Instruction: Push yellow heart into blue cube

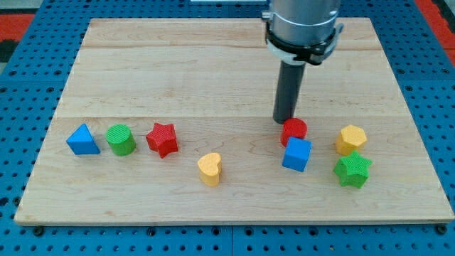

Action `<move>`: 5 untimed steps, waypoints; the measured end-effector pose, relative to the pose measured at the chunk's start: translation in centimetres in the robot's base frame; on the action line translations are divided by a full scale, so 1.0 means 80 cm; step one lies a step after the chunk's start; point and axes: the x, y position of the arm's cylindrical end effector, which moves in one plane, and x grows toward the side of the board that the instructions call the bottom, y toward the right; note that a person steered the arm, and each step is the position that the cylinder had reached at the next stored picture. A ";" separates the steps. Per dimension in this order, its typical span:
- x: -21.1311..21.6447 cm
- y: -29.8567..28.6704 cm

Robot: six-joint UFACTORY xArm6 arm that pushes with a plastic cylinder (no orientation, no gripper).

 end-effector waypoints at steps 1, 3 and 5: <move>-0.003 -0.012; -0.025 -0.128; 0.073 -0.138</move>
